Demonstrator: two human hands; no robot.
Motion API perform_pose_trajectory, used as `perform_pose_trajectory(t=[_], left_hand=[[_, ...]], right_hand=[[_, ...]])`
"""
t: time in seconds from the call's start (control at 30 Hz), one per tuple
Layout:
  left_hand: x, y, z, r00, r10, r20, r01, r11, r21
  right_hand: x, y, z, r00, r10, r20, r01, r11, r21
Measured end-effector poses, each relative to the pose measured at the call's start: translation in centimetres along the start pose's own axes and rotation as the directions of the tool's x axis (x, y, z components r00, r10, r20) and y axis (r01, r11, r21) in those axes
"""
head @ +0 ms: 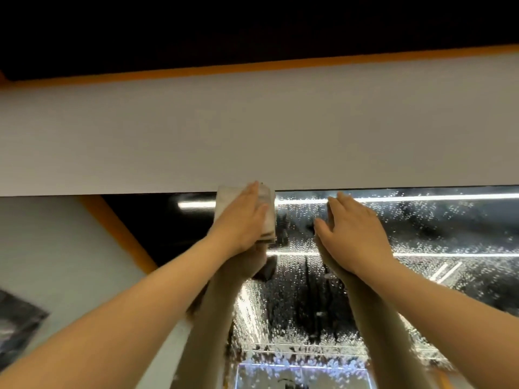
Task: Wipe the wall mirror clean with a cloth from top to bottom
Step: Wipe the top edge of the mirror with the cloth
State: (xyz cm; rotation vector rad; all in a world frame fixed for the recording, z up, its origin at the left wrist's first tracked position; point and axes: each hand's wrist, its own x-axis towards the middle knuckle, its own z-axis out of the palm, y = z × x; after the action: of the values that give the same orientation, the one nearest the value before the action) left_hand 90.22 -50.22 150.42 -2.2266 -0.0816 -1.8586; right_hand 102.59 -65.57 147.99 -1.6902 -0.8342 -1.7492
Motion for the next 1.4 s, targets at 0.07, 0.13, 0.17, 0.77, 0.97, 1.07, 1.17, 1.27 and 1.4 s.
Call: perform_pose_trajectory(t=[0.07, 0.13, 0.17, 0.77, 0.97, 1.07, 1.17, 1.27, 1.4], left_hand=[[-0.9, -2.1, -0.9, 0.998, -0.056, 0.027, 0.052, 0.991, 0.125], [-1.5, -3.3, -0.9, 0.996, -0.073, 0.041, 0.060, 0.965, 0.255], [-1.5, -3.5, -0.9, 0.995, -0.085, 0.042, 0.069, 0.953, 0.296], [1.0, 1.3, 0.5, 0.991, -0.098, 0.090, 0.057, 0.924, 0.378], [-0.9, -5.8, -2.7, 0.946, -0.322, 0.020, 0.291, 0.879, 0.379], [-1.2, -5.3, -2.1, 0.934, -0.355, -0.025, 0.339, 0.865, 0.370], [-0.8, -3.0, -0.9, 0.933, -0.351, -0.081, 0.354, 0.852, 0.385], [-0.2, 0.6, 1.1, 0.979, -0.201, -0.044, 0.203, 0.901, 0.384], [0.1, 2.9, 2.8, 0.997, -0.081, -0.019, 0.083, 0.948, 0.307]], right_hand=[[0.0, -0.1, 0.0, 1.000, 0.001, 0.003, -0.001, 1.000, -0.003], [-0.1, -0.1, -0.1, 1.000, 0.005, 0.010, -0.005, 1.000, -0.001], [-0.1, -0.1, -0.1, 1.000, 0.005, 0.014, -0.005, 1.000, -0.002], [-0.1, 0.2, 0.1, 1.000, -0.003, 0.011, 0.003, 1.000, 0.015], [-0.1, 0.6, 0.2, 0.999, -0.019, 0.026, 0.019, 1.000, 0.015], [-0.1, 0.7, 0.3, 0.999, -0.023, 0.024, 0.023, 1.000, 0.011], [-0.1, 0.6, 0.3, 1.000, -0.026, 0.011, 0.025, 1.000, 0.014], [0.0, 0.5, 0.3, 1.000, -0.024, 0.001, 0.024, 1.000, 0.007], [0.1, 0.4, 0.3, 1.000, -0.019, 0.004, 0.019, 1.000, -0.007]])
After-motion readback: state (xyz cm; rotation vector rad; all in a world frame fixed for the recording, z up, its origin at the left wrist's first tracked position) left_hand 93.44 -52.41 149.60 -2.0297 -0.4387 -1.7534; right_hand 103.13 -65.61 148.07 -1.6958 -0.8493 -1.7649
